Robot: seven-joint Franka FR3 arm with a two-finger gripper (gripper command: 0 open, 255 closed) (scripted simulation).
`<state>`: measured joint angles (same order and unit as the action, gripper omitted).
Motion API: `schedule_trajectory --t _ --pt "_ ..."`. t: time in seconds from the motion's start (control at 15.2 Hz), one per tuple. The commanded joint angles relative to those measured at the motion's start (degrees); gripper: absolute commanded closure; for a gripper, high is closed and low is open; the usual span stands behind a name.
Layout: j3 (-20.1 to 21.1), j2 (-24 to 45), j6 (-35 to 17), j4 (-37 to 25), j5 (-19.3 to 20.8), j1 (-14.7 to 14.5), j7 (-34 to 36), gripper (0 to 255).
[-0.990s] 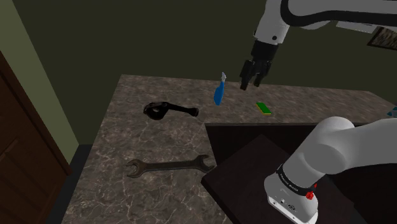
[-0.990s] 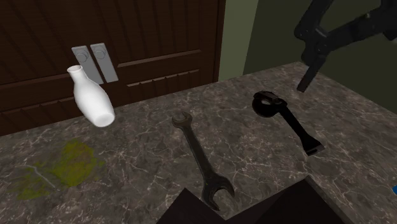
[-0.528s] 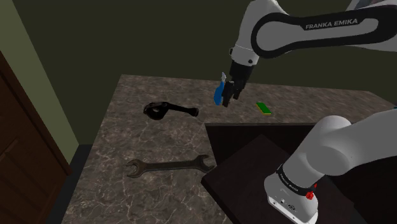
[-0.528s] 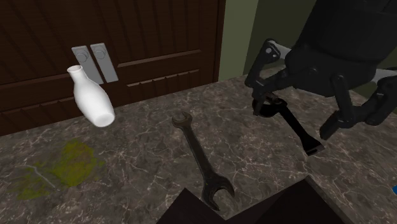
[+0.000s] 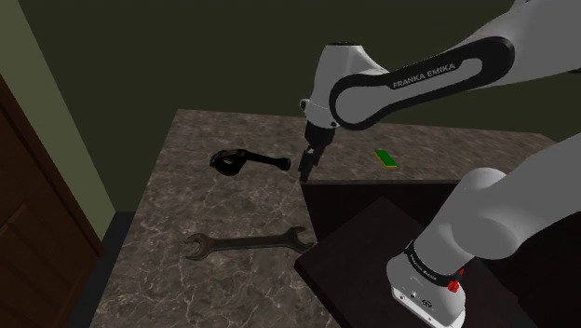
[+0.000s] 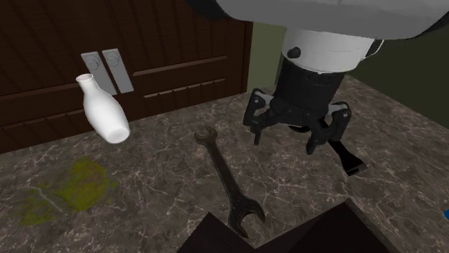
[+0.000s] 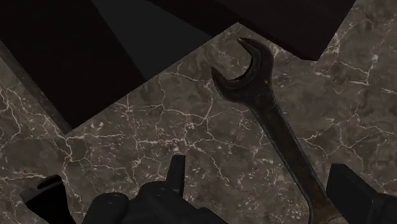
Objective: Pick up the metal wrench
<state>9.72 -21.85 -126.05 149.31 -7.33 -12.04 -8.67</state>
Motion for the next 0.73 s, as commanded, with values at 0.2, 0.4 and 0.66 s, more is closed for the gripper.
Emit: schedule_trajectory --t 0.2,0.4,0.66 --pt "2.69 10.3 -10.52 -0.66 1.69 -2.08 -3.01 0" --pt "4.32 16.75 -16.28 -1.73 3.94 -3.02 -3.86 0" --pt "5.93 25.66 -23.21 -3.97 9.22 -4.31 -3.38 0"
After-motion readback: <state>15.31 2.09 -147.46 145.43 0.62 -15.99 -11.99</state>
